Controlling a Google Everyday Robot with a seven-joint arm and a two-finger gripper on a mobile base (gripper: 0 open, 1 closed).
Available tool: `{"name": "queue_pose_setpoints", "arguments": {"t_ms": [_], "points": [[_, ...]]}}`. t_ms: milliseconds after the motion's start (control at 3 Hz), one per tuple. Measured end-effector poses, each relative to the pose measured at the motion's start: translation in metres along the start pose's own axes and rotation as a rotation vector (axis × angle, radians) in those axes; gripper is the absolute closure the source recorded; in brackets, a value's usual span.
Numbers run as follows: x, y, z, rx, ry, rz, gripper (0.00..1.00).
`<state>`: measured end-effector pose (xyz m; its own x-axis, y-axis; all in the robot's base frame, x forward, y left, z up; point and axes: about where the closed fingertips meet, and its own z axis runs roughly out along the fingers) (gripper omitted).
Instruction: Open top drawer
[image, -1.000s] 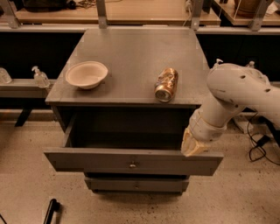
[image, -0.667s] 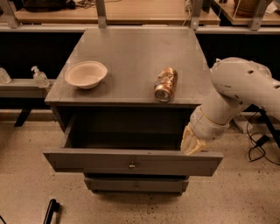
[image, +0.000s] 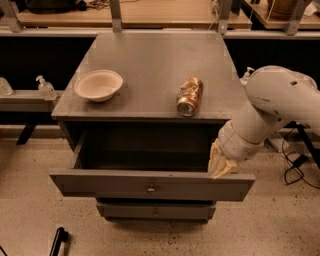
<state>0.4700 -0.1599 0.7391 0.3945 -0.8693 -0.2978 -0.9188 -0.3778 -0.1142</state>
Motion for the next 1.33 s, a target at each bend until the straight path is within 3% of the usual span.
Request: {"name": "queue_pose_setpoints", "arguments": {"t_ms": [667, 1000, 1333], "points": [[0.013, -0.015, 0.017, 0.064, 0.059, 0.006, 0.93], [0.020, -0.021, 0.023, 0.091, 0.088, 0.022, 1.00], [0.032, -0.025, 0.031, 0.093, 0.123, 0.047, 1.00]]}}
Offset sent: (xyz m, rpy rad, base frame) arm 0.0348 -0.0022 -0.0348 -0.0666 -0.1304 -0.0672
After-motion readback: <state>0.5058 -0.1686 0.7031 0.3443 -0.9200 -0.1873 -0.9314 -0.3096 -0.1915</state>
